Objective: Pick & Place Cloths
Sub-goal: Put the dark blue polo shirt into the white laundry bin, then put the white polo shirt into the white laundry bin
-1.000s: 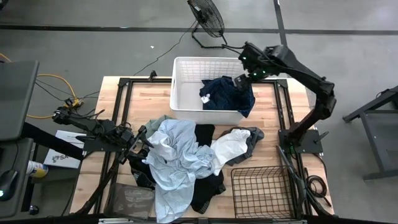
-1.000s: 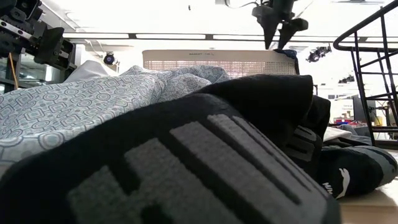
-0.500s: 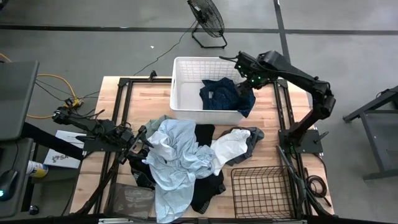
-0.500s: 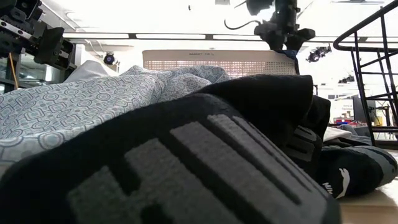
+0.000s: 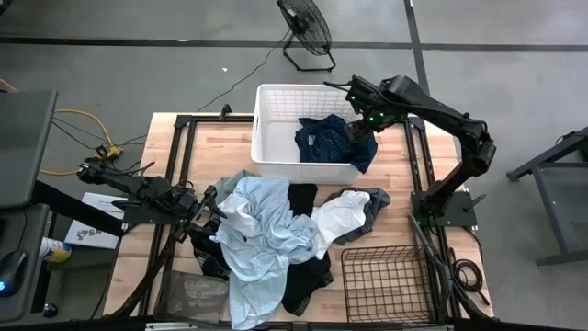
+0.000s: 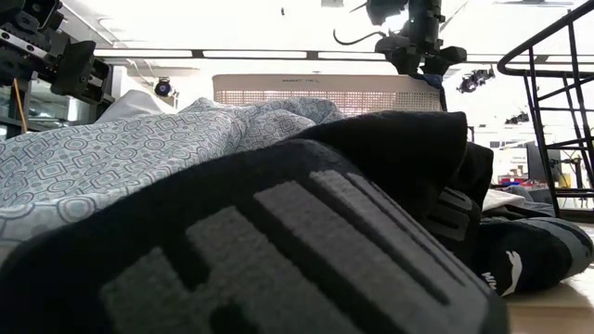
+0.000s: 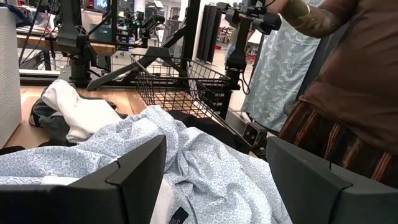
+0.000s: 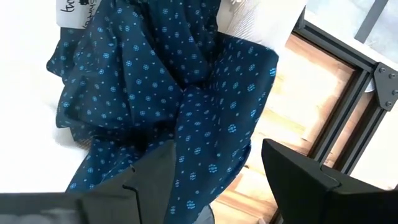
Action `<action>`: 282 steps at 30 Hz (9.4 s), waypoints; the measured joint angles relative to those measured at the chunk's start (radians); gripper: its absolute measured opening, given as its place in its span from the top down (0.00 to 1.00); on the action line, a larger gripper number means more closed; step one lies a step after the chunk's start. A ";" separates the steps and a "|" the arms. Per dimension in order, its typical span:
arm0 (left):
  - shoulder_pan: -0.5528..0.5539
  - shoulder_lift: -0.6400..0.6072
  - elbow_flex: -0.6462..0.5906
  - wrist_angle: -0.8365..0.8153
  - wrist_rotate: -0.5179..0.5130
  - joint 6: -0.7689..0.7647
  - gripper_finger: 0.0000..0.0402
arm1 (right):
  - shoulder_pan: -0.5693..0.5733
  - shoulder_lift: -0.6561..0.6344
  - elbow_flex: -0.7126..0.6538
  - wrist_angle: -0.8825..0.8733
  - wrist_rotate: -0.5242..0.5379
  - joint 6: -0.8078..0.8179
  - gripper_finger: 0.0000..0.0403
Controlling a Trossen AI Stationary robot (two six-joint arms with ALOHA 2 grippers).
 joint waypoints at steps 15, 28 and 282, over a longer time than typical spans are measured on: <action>0.000 0.000 0.000 0.000 0.000 0.000 0.32 | 0.000 0.018 0.000 0.004 -0.024 -0.004 0.47; 0.000 0.000 0.000 0.000 0.000 0.000 0.32 | -0.001 0.018 0.000 0.010 -0.014 -0.027 0.70; -0.034 1.187 0.912 -0.603 -0.429 -0.328 0.15 | 0.454 -1.495 -1.538 1.582 -0.416 -0.008 0.20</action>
